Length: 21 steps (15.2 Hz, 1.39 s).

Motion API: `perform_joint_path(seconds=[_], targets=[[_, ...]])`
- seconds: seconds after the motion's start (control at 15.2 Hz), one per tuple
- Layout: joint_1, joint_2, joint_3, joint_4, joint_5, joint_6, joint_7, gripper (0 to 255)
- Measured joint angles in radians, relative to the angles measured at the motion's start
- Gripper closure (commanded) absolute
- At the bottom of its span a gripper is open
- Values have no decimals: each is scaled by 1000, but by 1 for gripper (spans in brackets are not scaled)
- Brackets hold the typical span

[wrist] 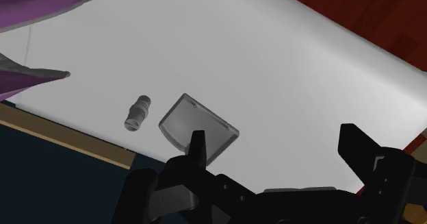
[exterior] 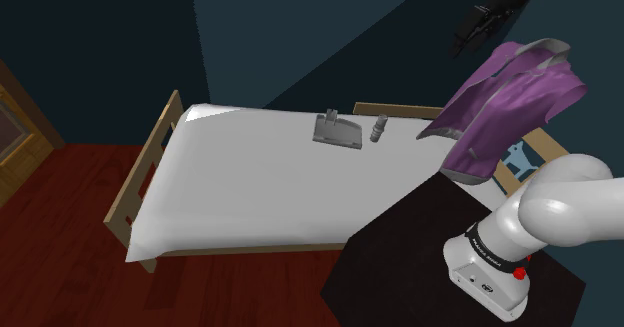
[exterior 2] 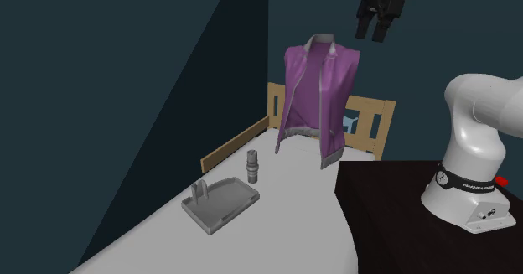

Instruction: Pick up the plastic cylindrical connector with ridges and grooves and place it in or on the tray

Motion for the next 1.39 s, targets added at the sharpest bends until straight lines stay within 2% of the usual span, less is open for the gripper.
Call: perform_joint_path(seconds=[0.2,0.59,0.99,1.39], targets=[[-4,16,-13,-23,-8,39,-11,0],[-23,87,-75,-135,-44,228,-65,0],[-39,229,-146,-184,-70,426,-123,0],[-43,415,-222,-196,-68,631,-194,0]])
